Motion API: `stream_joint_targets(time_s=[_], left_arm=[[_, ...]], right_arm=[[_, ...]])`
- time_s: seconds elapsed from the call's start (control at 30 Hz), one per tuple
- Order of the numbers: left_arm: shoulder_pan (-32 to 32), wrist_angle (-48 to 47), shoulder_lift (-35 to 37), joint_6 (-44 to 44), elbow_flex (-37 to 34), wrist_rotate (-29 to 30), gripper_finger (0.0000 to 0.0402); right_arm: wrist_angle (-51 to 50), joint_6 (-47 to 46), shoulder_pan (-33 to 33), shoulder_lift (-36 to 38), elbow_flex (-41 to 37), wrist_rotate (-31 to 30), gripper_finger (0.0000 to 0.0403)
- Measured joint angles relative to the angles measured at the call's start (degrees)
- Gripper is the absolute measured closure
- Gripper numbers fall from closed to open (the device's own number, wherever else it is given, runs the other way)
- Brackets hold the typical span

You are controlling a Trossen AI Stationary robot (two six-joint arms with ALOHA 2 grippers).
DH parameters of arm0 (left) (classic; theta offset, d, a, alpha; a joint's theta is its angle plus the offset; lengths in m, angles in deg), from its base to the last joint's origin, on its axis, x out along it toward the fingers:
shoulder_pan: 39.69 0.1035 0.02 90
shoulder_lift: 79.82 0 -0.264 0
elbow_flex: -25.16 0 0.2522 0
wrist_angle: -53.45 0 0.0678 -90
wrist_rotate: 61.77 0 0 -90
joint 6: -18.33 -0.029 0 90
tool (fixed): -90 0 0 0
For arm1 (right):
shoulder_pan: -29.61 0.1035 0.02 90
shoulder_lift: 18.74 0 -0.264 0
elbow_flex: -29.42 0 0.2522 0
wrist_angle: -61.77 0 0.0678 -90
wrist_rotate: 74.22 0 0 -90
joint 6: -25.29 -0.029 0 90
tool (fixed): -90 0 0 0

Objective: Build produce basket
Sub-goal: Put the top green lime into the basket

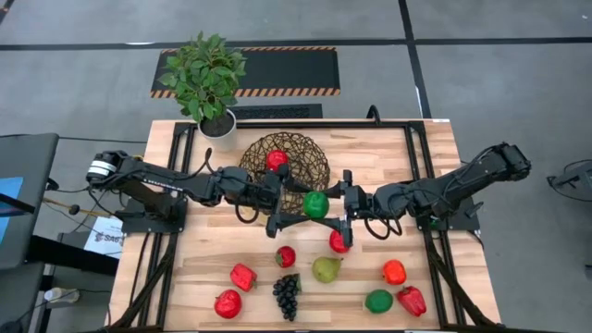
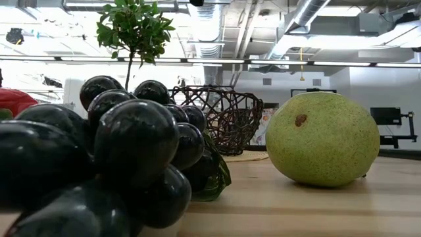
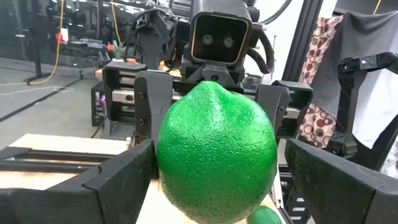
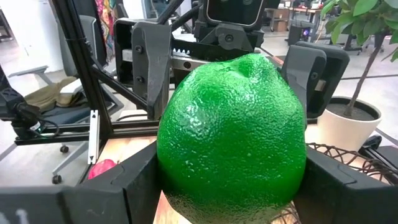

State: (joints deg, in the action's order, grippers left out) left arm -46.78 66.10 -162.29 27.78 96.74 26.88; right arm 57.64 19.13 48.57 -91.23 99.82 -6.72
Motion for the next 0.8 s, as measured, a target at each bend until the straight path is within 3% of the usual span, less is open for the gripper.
stream_joint_targets(time_s=[0.8], left_arm=[[0.02,0.03,-0.09,0.72,-0.07,0.66,0.0115]], right_arm=[[-0.08,-0.46,-0.76,0.00,0.00,0.28,0.0107]])
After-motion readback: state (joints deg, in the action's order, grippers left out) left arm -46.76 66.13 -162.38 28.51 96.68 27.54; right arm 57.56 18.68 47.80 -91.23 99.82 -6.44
